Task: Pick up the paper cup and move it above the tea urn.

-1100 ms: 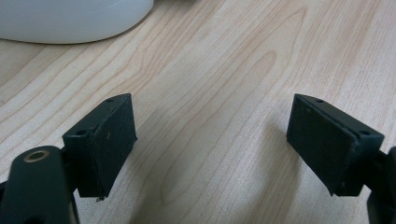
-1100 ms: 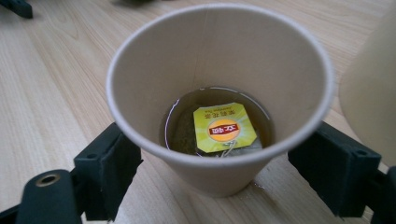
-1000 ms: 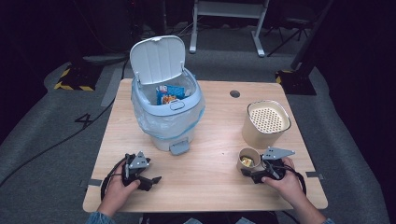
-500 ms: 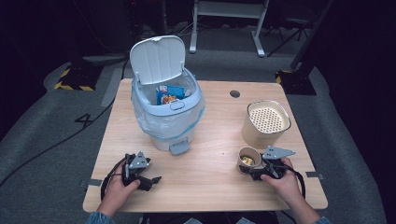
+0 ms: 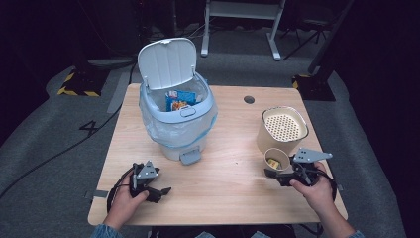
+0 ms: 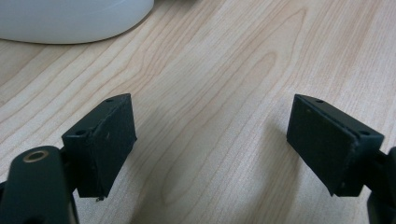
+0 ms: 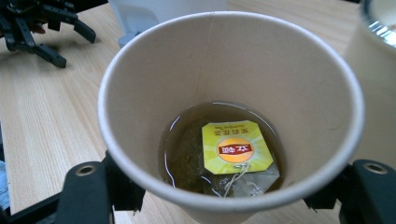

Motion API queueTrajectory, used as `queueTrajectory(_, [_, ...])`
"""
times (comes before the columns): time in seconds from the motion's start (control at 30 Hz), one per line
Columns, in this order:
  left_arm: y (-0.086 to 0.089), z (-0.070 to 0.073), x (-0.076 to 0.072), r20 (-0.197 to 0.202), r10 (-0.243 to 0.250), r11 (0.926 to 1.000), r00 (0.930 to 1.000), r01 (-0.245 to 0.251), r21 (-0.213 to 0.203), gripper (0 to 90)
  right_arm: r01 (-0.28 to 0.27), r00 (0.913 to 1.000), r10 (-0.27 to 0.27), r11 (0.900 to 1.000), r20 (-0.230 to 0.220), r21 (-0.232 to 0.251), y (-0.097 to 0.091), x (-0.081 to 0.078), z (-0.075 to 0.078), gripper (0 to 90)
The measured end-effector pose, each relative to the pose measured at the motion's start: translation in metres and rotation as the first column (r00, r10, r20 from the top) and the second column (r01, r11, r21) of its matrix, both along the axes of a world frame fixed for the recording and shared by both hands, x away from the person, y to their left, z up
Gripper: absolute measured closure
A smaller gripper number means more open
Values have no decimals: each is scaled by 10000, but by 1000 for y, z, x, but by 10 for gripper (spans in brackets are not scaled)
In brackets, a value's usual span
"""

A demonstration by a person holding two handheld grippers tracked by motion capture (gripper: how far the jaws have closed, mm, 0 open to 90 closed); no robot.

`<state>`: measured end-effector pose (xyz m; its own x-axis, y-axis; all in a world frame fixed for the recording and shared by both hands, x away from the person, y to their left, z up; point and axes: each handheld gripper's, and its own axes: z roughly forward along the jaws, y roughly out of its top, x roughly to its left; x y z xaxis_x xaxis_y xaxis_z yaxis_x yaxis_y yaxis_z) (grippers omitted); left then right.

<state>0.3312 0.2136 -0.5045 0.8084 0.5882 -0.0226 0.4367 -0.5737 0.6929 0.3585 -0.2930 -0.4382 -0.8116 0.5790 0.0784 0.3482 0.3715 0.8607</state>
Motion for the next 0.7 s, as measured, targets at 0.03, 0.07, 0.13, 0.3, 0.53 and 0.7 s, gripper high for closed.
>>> queueTrajectory(0.03, [0, 0, 0, 0, 0, 10000, 10000, 0, 0, 159, 19, 10000, -19, 10000, 26, -16, -2, 0, 3, 315])
queueTrajectory(0.07, [0, 0, 0, 2, -6, 10000, 10000, 6, 8, 159, 42, 10000, -42, 10000, 49, -27, -3, 0, 6, 315])
queueTrajectory(0.13, [0, 0, 0, 3, -8, 10000, 10000, 8, 12, 159, 88, 9999, -87, 9999, 117, -57, -7, 0, 12, 315])
queueTrajectory(0.3, [0, 0, 0, 8, -4, 10000, 10000, 4, 11, 160, 199, 9997, -199, 9998, 160, 17, -14, 0, 24, 316])
queueTrajectory(0.53, [0, 0, 0, 9, -33, 10000, 10000, 33, 19, 159, 228, 9992, -229, 9997, 325, 30, -27, 3, 47, 317])
queueTrajectory(0.7, [0, 0, 1, 5, -39, 10000, 10000, 39, 11, 159, 194, 9993, -193, 9998, 334, -22, -36, 9, 66, 317])
